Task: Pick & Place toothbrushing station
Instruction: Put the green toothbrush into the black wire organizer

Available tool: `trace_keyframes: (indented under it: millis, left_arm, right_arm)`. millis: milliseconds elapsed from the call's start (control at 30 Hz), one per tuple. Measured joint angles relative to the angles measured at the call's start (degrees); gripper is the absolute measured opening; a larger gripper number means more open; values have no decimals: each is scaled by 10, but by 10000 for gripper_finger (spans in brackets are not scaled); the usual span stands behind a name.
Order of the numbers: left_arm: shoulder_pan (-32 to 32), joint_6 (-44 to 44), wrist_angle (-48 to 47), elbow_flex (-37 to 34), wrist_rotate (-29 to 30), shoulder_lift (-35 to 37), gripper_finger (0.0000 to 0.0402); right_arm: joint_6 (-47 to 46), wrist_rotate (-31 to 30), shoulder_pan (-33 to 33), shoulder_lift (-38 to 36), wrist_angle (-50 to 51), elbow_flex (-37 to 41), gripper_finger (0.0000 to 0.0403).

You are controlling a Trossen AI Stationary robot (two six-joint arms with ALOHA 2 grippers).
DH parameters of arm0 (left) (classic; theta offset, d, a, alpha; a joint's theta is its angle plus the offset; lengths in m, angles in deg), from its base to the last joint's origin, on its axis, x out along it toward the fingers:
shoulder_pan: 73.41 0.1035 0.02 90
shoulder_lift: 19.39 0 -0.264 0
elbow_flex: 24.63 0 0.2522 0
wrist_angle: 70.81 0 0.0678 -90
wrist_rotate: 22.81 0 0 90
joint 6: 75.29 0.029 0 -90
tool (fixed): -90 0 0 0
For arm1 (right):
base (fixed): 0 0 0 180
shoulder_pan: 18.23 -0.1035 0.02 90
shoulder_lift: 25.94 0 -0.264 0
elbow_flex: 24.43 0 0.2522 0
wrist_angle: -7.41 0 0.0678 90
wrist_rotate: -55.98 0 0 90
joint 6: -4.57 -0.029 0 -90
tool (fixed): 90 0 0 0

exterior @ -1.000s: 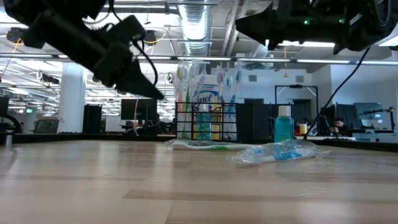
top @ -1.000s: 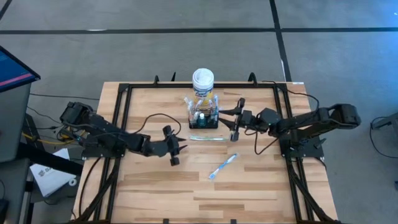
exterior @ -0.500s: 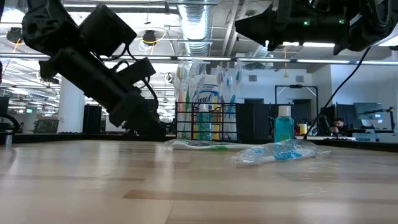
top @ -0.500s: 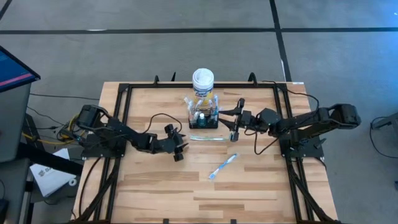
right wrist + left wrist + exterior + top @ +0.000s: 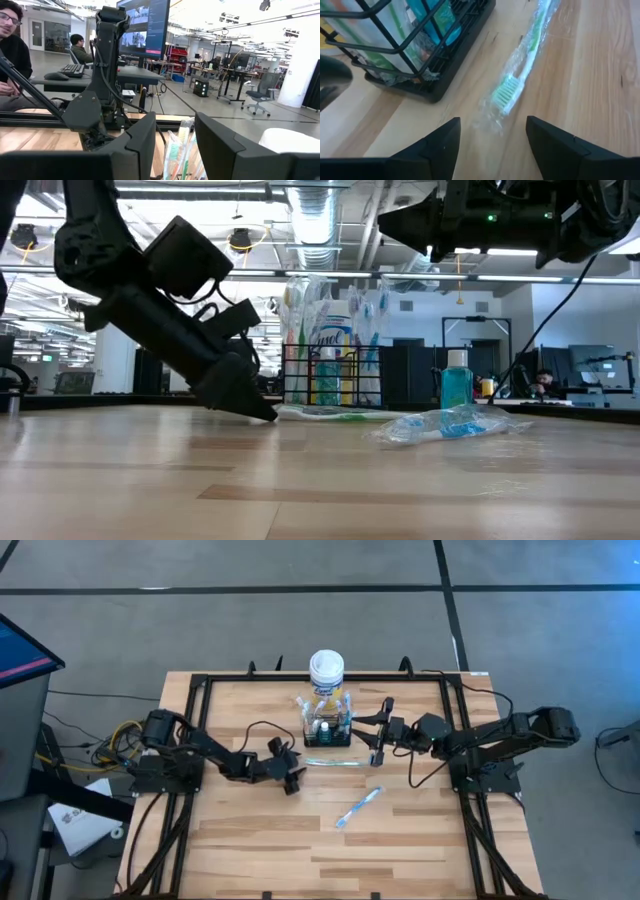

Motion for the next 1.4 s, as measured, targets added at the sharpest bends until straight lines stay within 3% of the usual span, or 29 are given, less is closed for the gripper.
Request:
trace_keyframes:
  millis: [433, 900, 1167, 1400]
  left_arm:
    - [30, 21, 18, 0, -58, -1, 180]
    - [23, 21, 15, 0, -84, -1, 8]
    - [-3, 32, 6, -1, -42, 4, 1]
    - [-24, 41, -9, -1, -19, 68, 0]
  right_arm:
    - [0, 0, 0, 0, 0, 0, 127]
    - [0, 0, 0, 0, 0, 0, 127]
    - [0, 0, 0, 0, 0, 0, 127]
    - [0, 0, 0, 0, 5, -1, 127]
